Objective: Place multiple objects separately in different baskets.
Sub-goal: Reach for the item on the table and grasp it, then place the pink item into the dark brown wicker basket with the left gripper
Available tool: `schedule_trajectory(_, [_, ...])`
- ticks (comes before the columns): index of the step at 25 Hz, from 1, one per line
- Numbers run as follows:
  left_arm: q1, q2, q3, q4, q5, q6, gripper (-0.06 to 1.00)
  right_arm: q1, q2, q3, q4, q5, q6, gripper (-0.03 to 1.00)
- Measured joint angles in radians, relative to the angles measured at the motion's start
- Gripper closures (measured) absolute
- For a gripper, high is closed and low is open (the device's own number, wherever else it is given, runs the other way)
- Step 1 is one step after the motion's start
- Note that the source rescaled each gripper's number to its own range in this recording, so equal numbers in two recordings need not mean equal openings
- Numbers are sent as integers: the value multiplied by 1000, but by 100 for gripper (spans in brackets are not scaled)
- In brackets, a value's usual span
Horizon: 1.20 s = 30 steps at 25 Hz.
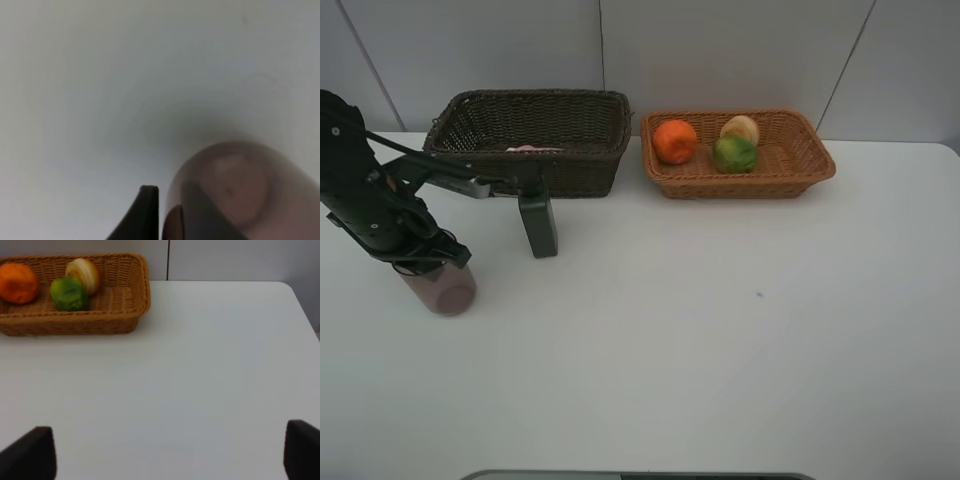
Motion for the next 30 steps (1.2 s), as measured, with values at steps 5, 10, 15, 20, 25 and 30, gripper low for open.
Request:
schedule_trajectory(5, [0,0,0,-1,0,0,94,0,0,0,0,0,0,5])
schedule_trajectory(10, [0,0,0,-1,0,0,94,0,0,0,0,0,0,5])
schedule_trajectory(15, [0,0,0,-1,-1,0,94,0,0,0,0,0,0,5])
schedule_trajectory(20, [0,-37,0,-1,2,0,94,0,0,0,0,0,0,5])
schedule_trajectory(25, [0,-135,-10,-1,34,0,94,0,0,0,0,0,0,5])
schedule_trajectory(30, [0,-164,-127,10,179,-94,94,0,0,0,0,0,0,5])
